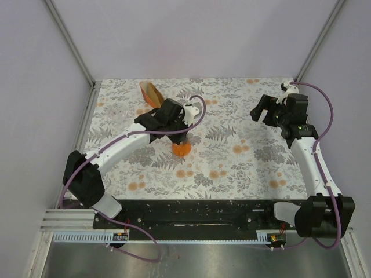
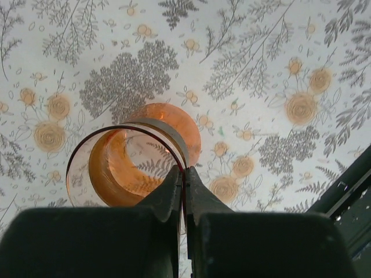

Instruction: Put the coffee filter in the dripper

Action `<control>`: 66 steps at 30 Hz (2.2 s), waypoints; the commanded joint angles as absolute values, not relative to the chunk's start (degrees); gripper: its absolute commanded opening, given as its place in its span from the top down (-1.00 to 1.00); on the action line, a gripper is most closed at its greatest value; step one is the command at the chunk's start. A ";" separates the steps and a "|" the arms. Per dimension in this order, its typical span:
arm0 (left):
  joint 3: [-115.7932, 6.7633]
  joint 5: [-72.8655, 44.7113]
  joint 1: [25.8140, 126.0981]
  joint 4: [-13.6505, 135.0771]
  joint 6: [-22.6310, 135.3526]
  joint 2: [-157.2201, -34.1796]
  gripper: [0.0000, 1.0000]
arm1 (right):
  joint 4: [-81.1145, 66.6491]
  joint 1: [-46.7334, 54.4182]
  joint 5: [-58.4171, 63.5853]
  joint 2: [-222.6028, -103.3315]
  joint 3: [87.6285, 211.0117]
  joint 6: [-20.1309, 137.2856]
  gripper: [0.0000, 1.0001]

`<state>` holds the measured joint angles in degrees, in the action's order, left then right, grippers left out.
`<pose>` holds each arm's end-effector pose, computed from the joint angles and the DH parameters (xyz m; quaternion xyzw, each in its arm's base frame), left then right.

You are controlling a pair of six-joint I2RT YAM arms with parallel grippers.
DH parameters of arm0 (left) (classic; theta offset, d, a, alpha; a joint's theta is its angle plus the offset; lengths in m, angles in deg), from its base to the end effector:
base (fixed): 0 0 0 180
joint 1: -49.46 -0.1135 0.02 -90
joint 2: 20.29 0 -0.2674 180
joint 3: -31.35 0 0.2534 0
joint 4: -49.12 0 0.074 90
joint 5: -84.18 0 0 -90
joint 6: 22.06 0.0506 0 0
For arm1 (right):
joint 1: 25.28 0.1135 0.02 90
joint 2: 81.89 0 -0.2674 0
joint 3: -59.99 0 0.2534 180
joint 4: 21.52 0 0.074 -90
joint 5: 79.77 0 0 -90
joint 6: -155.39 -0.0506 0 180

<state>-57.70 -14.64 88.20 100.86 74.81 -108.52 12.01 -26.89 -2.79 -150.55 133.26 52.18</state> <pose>0.2629 -0.2209 0.2881 0.3879 0.8562 -0.1612 0.3008 0.2834 0.0034 0.3233 0.0532 0.8560 0.1482 0.4924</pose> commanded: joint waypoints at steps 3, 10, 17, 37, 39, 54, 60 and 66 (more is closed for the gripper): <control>-53.99 -15.13 88.48 87.45 70.40 -110.29 1.00 | 12.56 -26.43 -1.64 -148.60 135.21 52.38 -0.93; -52.22 -12.50 89.97 85.67 71.01 -112.05 1.00 | 11.60 -26.34 -3.31 -149.21 134.86 51.77 -0.93; -57.21 -14.95 90.59 90.67 72.33 -112.14 -0.11 | 11.16 -26.43 -4.10 -149.74 134.86 51.77 -0.93; -71.48 -7.49 47.28 99.31 80.68 -113.19 -0.55 | 9.84 -26.07 -7.00 -150.09 133.28 52.65 -0.94; -70.24 -6.17 44.46 96.84 81.12 -114.68 -0.57 | 9.40 -25.90 -7.26 -150.61 133.19 52.56 -0.94; -78.50 -5.11 37.59 94.90 78.31 -133.66 -0.53 | 9.84 -25.55 -7.27 -152.46 133.36 52.82 -0.94; -79.47 -10.64 37.42 95.60 77.35 -136.57 0.13 | 10.54 -25.64 -6.74 -152.20 133.63 53.09 -0.94; -80.52 -14.69 36.98 97.97 76.99 -137.71 0.76 | 10.80 -25.55 -6.65 -151.85 133.80 53.09 -0.95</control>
